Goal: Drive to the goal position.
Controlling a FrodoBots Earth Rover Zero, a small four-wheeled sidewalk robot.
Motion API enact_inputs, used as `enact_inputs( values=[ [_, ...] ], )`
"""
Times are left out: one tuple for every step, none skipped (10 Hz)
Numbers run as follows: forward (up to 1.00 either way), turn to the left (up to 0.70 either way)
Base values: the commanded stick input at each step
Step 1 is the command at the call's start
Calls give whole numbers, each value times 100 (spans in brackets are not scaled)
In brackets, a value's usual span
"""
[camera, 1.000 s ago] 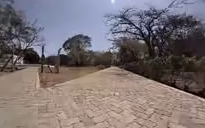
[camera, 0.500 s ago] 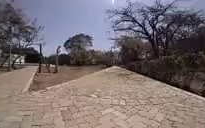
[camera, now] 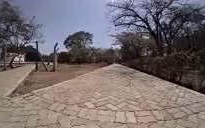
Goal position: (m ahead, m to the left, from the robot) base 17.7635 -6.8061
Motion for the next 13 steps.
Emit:
enact_inputs(
  values=[
    [0, 0],
    [0, -2],
    [0, -11],
    [0, -20],
    [0, -29],
    [0, -38],
    [0, -47],
    [0, -56],
    [0, -65],
    [0, -74],
    [0, -38],
    [0, -10],
    [17, 0]
  ],
)
